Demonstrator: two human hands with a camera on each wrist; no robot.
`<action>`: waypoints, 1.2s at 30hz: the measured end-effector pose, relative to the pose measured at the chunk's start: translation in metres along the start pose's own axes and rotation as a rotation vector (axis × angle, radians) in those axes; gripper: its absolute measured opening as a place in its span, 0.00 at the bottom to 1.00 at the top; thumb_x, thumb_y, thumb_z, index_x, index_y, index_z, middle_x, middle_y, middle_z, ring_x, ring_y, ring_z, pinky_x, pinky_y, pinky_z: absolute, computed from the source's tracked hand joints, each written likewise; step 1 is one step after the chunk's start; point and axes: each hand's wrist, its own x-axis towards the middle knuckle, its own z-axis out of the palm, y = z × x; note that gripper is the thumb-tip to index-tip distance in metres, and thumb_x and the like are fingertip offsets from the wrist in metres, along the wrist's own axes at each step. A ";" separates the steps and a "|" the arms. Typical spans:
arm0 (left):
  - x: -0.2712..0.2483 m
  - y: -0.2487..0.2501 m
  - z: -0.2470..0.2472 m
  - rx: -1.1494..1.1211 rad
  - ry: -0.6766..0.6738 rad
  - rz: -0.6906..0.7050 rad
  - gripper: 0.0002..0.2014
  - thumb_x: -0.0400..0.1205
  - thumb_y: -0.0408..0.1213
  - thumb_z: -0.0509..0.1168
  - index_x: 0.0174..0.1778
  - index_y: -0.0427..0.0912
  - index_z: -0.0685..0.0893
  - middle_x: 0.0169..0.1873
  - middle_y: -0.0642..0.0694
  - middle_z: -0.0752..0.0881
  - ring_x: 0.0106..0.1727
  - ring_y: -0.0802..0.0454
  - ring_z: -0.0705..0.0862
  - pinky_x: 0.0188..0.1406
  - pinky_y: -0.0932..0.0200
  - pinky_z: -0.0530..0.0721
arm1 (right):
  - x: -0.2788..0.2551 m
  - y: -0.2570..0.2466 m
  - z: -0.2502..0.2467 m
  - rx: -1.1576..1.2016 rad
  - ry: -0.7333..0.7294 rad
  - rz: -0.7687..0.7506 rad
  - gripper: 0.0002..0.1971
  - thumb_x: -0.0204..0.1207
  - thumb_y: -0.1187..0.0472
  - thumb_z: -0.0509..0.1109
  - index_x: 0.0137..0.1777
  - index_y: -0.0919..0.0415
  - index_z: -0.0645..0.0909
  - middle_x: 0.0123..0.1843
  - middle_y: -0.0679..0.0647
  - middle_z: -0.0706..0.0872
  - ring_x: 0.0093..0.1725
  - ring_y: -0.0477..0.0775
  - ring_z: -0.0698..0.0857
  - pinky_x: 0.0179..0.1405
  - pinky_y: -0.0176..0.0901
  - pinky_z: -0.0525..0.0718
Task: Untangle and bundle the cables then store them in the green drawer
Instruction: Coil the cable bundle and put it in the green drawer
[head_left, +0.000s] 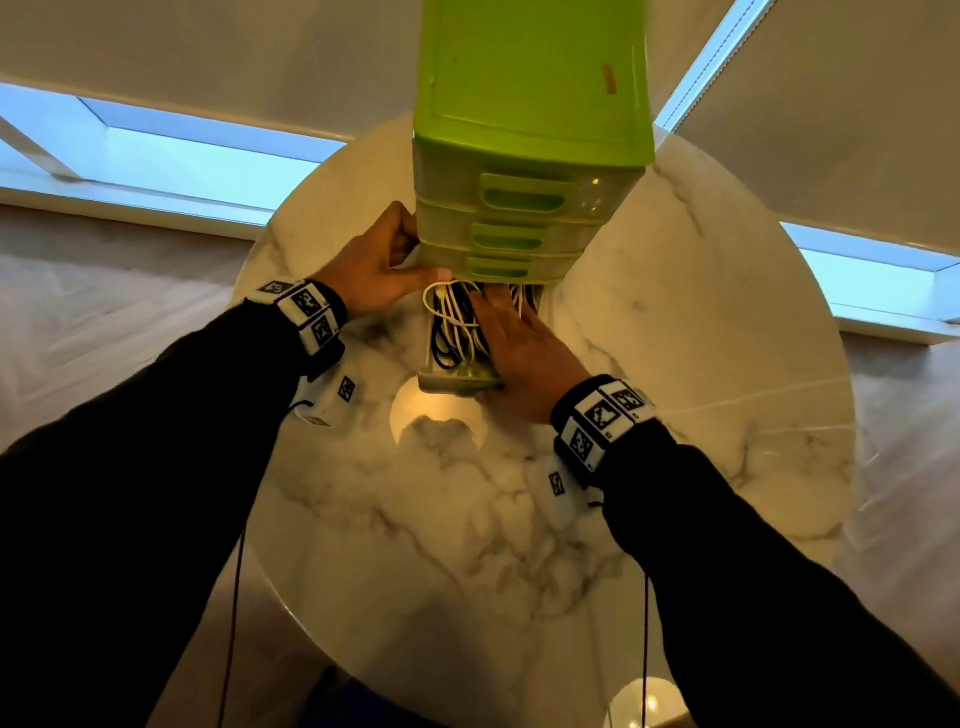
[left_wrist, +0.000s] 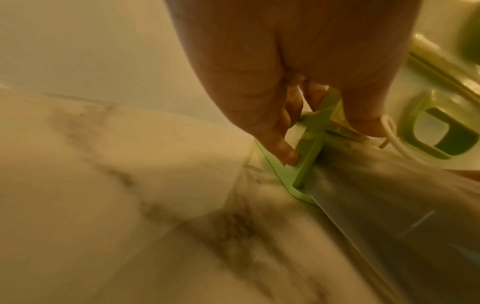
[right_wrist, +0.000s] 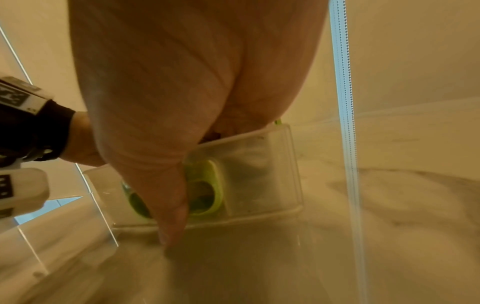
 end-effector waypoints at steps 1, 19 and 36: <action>-0.001 0.002 0.001 -0.034 -0.016 -0.011 0.44 0.72 0.60 0.78 0.74 0.37 0.68 0.68 0.40 0.85 0.70 0.43 0.85 0.72 0.33 0.80 | 0.000 0.001 0.000 -0.025 0.014 -0.003 0.51 0.77 0.48 0.72 0.88 0.68 0.43 0.89 0.68 0.44 0.89 0.65 0.43 0.87 0.62 0.39; -0.001 0.010 0.015 0.132 0.178 -0.037 0.44 0.65 0.55 0.85 0.72 0.43 0.73 0.65 0.49 0.87 0.63 0.51 0.86 0.61 0.43 0.87 | -0.009 0.001 -0.002 0.051 -0.003 -0.039 0.48 0.82 0.48 0.69 0.88 0.69 0.42 0.89 0.69 0.42 0.89 0.66 0.42 0.88 0.52 0.41; -0.021 0.002 0.036 -0.143 0.373 -0.071 0.39 0.58 0.42 0.86 0.60 0.53 0.72 0.58 0.44 0.83 0.52 0.46 0.87 0.50 0.46 0.91 | -0.005 0.002 0.010 0.042 0.067 -0.031 0.51 0.78 0.46 0.71 0.88 0.70 0.44 0.89 0.69 0.45 0.89 0.66 0.44 0.89 0.54 0.44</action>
